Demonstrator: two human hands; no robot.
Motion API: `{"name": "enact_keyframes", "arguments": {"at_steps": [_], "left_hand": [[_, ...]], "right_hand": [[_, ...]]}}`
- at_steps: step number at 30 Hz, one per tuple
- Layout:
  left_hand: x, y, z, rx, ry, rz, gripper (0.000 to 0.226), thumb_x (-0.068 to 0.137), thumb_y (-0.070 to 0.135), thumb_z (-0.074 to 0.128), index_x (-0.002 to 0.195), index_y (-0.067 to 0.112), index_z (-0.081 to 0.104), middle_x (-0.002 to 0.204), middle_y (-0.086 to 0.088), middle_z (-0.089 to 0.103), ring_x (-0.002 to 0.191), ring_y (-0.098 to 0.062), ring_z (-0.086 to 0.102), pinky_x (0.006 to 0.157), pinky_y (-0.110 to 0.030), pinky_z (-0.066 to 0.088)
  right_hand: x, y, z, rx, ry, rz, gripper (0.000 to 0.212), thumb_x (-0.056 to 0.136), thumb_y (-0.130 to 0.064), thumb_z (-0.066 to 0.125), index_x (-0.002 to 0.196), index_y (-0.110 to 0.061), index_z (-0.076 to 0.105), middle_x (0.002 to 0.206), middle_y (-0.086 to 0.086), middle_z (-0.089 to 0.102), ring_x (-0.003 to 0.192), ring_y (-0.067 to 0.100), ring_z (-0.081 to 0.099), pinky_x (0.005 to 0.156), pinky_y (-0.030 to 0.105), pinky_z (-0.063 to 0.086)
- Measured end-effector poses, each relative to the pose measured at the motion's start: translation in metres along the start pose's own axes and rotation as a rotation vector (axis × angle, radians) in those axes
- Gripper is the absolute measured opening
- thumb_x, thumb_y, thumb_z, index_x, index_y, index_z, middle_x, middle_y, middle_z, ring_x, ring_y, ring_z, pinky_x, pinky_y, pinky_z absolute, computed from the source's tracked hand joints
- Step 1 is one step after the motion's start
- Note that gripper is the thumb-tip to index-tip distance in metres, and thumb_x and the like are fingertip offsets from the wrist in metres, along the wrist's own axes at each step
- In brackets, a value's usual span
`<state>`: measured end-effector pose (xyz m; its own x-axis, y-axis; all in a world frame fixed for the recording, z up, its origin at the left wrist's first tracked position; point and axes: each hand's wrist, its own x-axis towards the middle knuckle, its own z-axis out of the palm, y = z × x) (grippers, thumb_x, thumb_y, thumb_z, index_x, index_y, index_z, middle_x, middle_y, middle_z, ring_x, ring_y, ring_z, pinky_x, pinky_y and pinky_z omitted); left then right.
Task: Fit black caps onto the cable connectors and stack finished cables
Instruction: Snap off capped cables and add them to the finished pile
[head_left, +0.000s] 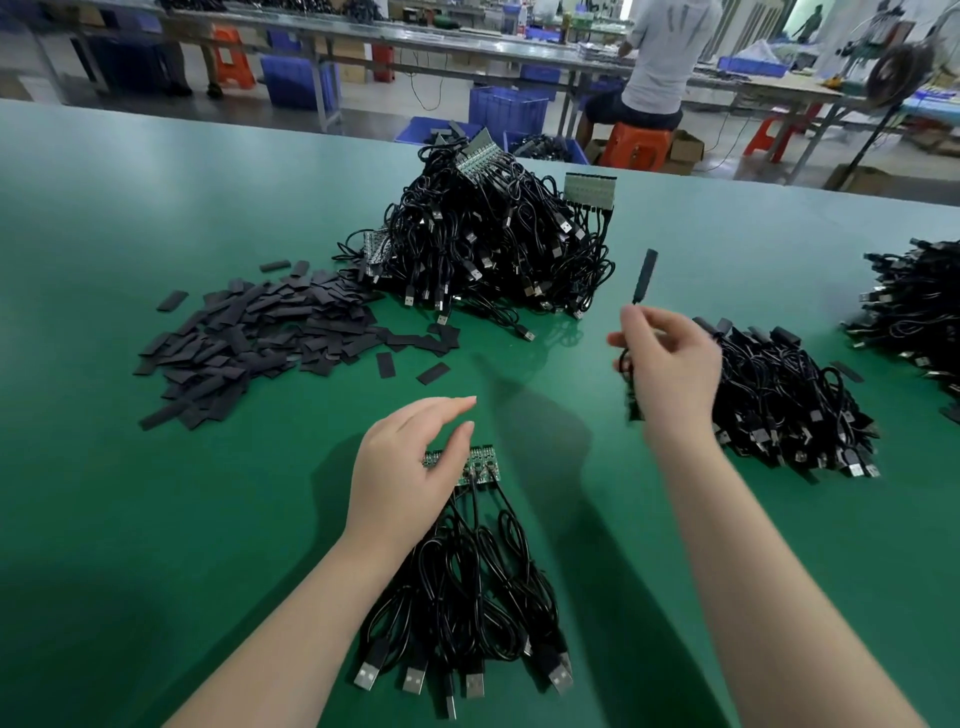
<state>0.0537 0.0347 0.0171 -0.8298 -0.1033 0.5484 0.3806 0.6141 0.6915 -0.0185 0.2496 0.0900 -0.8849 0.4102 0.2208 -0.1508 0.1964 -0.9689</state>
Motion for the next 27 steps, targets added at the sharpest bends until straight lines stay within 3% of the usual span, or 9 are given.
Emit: {"name": "enact_keyframes", "arguments": {"at_steps": [3,6,8,11,15,17,19,23,27], "left_hand": [[0.000,0.001,0.001,-0.005,-0.008,0.001,0.026,0.091,0.023,0.059,0.114,0.024,0.071,0.109,0.020,0.065,0.108,0.004,0.058,0.096,-0.034,0.050],[-0.002,0.000,0.001,-0.002,-0.007,0.006,0.025,0.092,0.021,0.059,0.113,0.024,0.071,0.108,0.021,0.065,0.107,0.004,0.058,0.095,-0.036,0.051],[-0.001,-0.001,0.000,0.006,0.002,0.007,0.025,0.092,0.018,0.059,0.112,0.023,0.072,0.108,0.020,0.066,0.106,0.003,0.059,0.094,-0.036,0.051],[0.002,-0.003,-0.001,0.012,0.009,-0.014,0.024,0.092,0.010,0.063,0.112,0.020,0.073,0.107,0.015,0.068,0.105,0.001,0.061,0.092,-0.034,0.053],[0.004,-0.009,-0.001,0.036,-0.016,-0.090,0.026,0.092,0.010,0.062,0.114,0.021,0.072,0.108,0.019,0.064,0.102,0.007,0.055,0.093,-0.029,0.051],[0.004,-0.010,0.001,0.044,-0.032,-0.121,0.028,0.092,0.012,0.062,0.115,0.023,0.071,0.109,0.022,0.061,0.102,0.008,0.053,0.094,-0.025,0.049],[0.005,-0.010,0.003,0.041,-0.037,-0.134,0.028,0.092,0.013,0.062,0.116,0.024,0.071,0.108,0.023,0.060,0.103,0.008,0.053,0.092,-0.023,0.048],[0.002,-0.013,0.003,0.041,-0.099,-0.200,0.033,0.092,0.013,0.059,0.118,0.029,0.068,0.108,0.027,0.056,0.108,0.000,0.056,0.091,-0.024,0.047],[0.001,-0.017,0.004,0.049,-0.204,-0.220,0.039,0.090,0.008,0.058,0.118,0.033,0.068,0.110,0.023,0.058,0.107,-0.004,0.057,0.091,-0.026,0.048]], "right_hand": [[0.043,0.013,-0.018,-0.653,0.075,-0.135,0.031,0.099,-0.036,0.052,0.100,-0.013,0.073,0.085,0.007,0.074,0.076,0.023,0.064,0.070,0.037,0.052],[0.062,0.040,-0.026,-1.339,-0.082,-0.117,0.050,0.103,-0.044,0.038,0.121,-0.003,0.061,0.123,0.020,0.062,0.114,0.037,0.054,0.086,0.043,0.044],[0.060,0.058,-0.030,-1.589,-0.241,-0.022,0.056,0.105,-0.045,0.030,0.143,-0.006,0.045,0.151,0.017,0.040,0.139,0.035,0.033,0.107,0.046,0.032],[0.060,0.078,-0.039,-1.763,-0.366,-0.020,0.061,0.105,-0.044,0.016,0.158,-0.014,0.013,0.166,0.011,0.009,0.152,0.030,0.004,0.121,0.049,0.006],[0.049,0.068,-0.029,-1.751,-0.272,-0.148,0.058,0.104,-0.042,0.028,0.156,-0.017,0.020,0.164,0.014,0.016,0.152,0.032,0.008,0.119,0.054,0.000],[0.030,0.054,-0.013,-1.554,-0.263,-0.332,0.049,0.099,-0.041,0.044,0.143,-0.021,0.043,0.148,0.013,0.045,0.137,0.031,0.040,0.112,0.048,0.026],[0.001,0.040,0.007,-1.257,-0.416,-0.312,0.043,0.096,-0.044,0.051,0.132,-0.022,0.056,0.126,0.009,0.061,0.116,0.030,0.055,0.095,0.040,0.045],[-0.060,0.038,0.044,-1.094,-0.772,-0.182,0.055,0.093,-0.061,0.049,0.137,-0.029,0.052,0.130,0.007,0.050,0.124,0.031,0.043,0.103,0.040,0.040],[-0.082,0.040,0.057,-1.033,-0.753,-0.166,0.040,0.095,-0.052,0.052,0.129,-0.031,0.055,0.134,0.002,0.044,0.125,0.029,0.037,0.102,0.039,0.035]]}}
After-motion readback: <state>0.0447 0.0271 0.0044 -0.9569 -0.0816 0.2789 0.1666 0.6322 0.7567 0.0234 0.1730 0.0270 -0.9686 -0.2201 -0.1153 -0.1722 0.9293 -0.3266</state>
